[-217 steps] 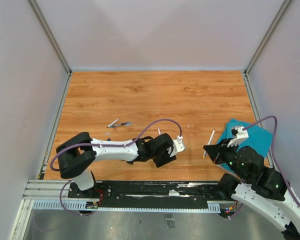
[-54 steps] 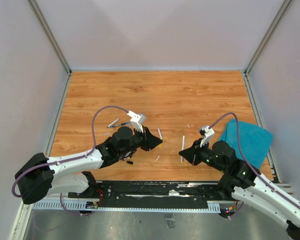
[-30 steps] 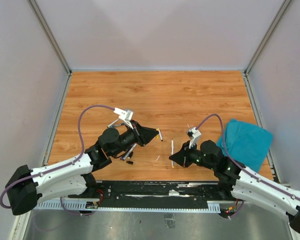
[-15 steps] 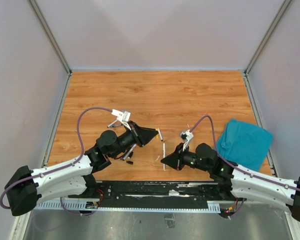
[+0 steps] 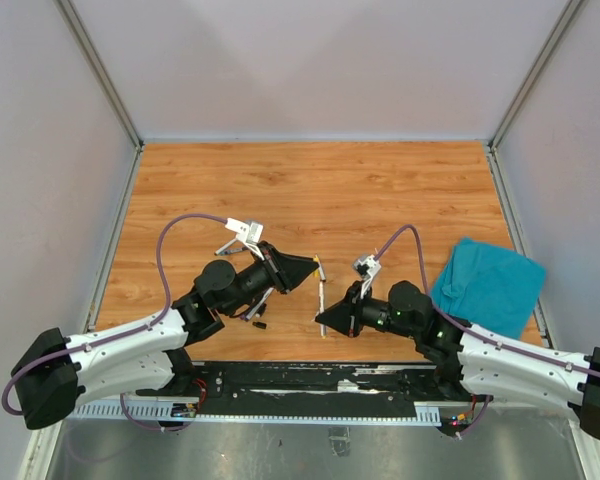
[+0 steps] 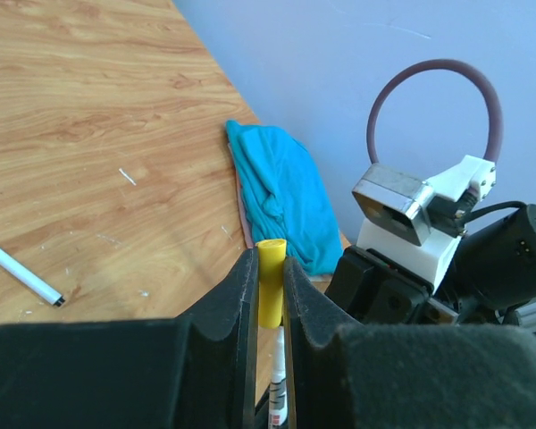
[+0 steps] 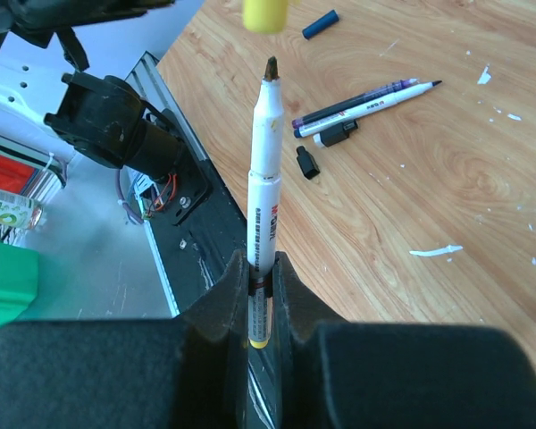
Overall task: Insert the pens into the pen caps
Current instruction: Insert the pen cap onto the pen.
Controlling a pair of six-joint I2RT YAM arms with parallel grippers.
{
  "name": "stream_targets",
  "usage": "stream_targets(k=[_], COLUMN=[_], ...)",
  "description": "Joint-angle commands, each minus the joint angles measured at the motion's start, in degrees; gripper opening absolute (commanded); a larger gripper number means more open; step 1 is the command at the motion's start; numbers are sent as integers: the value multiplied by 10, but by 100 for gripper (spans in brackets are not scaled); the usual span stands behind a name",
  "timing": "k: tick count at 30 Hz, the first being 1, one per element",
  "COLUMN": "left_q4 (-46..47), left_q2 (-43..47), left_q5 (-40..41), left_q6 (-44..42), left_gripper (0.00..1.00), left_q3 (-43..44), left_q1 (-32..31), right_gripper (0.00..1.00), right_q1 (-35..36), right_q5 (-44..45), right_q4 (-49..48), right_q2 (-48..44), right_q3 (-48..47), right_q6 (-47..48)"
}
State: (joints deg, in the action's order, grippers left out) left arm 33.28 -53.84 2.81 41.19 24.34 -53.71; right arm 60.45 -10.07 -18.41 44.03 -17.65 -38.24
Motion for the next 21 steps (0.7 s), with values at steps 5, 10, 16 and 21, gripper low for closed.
stream_targets(k=[5,10,16,21], left_q4=[28,28,31,38], left_q2=[-6,-5,-9,-12], left_q5=[-8,-8,-11,-12], left_q6=[-2,-2,-1,3], left_gripper=[0,1,0,0], left_q3=[2,0,2,-3], left_q1=[3,3,3,3], right_gripper=[0,0,0,1], right_q1=[11,11,11,11], right_q5=[-22,-21,-13,-3], right_q4=[-28,-29,-24,-24], right_q2=[23,26,21,24], right_q3=[-29,-29,-26,-29], right_q6=[18,17,13,11])
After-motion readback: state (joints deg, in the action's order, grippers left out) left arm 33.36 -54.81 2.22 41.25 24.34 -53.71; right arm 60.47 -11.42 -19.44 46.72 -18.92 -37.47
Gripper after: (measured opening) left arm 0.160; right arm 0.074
